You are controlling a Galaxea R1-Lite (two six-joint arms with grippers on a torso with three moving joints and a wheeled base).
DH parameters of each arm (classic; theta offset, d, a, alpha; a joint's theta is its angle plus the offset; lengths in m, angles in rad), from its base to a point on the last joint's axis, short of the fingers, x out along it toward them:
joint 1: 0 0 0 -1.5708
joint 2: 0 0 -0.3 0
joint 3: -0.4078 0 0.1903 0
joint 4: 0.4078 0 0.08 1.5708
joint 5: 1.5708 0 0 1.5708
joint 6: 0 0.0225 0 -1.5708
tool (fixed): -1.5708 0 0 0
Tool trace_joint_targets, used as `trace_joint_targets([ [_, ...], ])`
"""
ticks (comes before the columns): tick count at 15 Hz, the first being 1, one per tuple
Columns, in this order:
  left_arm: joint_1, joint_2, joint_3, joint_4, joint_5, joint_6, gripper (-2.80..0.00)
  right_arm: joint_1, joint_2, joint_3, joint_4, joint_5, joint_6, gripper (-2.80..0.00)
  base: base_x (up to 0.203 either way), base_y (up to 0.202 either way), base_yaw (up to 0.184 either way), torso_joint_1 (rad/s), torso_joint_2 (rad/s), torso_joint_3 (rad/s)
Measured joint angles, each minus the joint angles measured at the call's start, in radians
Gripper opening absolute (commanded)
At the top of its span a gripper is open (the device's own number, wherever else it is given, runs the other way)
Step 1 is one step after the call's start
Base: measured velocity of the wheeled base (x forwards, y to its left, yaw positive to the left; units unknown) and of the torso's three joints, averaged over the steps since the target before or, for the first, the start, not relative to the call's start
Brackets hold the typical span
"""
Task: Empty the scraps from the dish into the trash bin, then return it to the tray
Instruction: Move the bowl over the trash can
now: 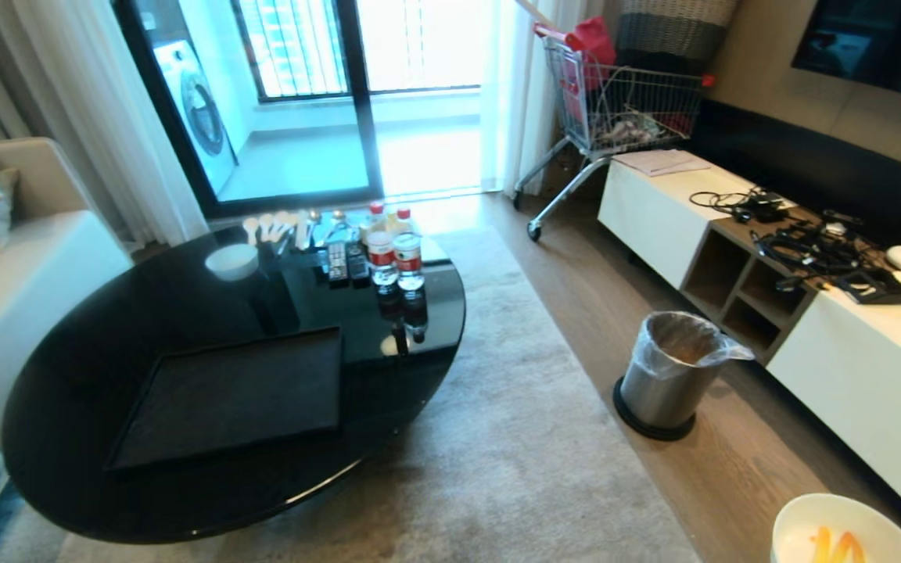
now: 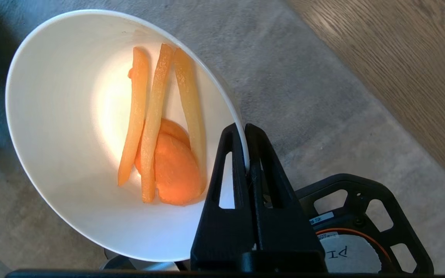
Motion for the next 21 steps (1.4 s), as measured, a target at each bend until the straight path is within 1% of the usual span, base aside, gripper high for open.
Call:
trace_joint_targets([
  [13, 0.0, 0.0, 0.0, 0.001, 0.0, 0.0, -2.8, -0.014, -0.025, 0.032, -0.01, -0.003, -0.001, -2.8, 0.0, 0.01, -0.163, 0.001, 0.0, 0.004],
  [14, 0.0, 0.0, 0.0, 0.001, 0.0, 0.0, -2.8, -0.014, -0.024, 0.032, -0.012, -0.002, -0.002, -2.8, 0.005, 0.007, -0.106, 0.003, -0.01, 0.011],
  [21, 0.0, 0.0, 0.0, 0.0, 0.0, 0.0, -2.8, -0.012, -0.047, 0.039, -0.004, 0.002, 0.001, -2.8, 0.0, 0.0, 0.0, 0.0, 0.0, 0.0],
])
